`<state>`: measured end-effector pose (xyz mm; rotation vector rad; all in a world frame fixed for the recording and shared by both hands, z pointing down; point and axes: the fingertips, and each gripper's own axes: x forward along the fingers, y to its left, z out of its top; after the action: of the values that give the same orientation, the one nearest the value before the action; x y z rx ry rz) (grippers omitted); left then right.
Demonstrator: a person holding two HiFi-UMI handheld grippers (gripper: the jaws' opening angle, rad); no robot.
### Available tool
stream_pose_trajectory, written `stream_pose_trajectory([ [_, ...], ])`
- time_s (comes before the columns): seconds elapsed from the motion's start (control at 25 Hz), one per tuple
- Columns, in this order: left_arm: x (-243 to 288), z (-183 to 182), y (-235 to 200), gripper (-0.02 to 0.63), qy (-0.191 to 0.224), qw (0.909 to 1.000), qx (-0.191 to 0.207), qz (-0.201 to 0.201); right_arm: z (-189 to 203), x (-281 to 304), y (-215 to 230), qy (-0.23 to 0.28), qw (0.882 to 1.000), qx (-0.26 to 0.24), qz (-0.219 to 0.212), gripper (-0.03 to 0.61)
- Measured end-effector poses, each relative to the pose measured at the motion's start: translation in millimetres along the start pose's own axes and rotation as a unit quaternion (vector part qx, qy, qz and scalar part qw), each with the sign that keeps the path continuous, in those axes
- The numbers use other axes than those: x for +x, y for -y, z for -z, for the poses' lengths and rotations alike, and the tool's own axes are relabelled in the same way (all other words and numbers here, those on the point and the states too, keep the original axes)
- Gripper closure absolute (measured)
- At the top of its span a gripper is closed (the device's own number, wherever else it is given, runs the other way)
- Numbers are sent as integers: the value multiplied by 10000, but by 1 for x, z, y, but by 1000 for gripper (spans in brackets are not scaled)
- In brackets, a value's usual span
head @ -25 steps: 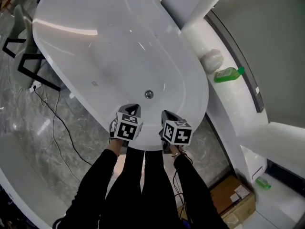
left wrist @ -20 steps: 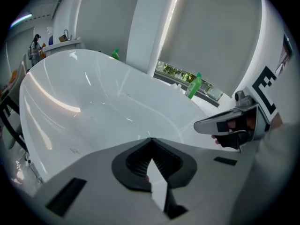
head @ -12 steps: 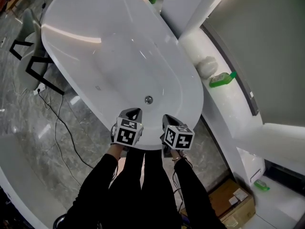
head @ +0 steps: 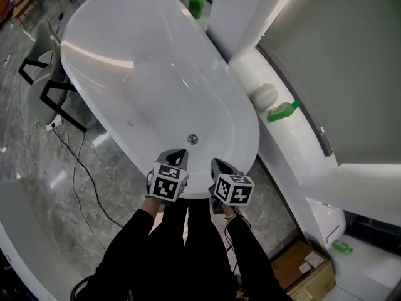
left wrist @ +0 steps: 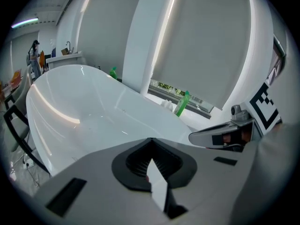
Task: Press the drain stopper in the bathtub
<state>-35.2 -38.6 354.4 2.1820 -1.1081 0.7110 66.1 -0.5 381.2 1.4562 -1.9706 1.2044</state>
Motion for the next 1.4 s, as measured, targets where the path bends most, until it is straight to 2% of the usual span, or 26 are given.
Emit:
stream_pose_trajectory([
  [0.56, -22, -6, 12, 607, 78, 10000, -33, -37, -19, -21, -11, 138, 9988, -467, -93, 577],
  [1.4, -27, -7, 3, 607, 58, 9999, -78, -87, -19, -19, -17, 47, 9978, -649, -84, 577],
])
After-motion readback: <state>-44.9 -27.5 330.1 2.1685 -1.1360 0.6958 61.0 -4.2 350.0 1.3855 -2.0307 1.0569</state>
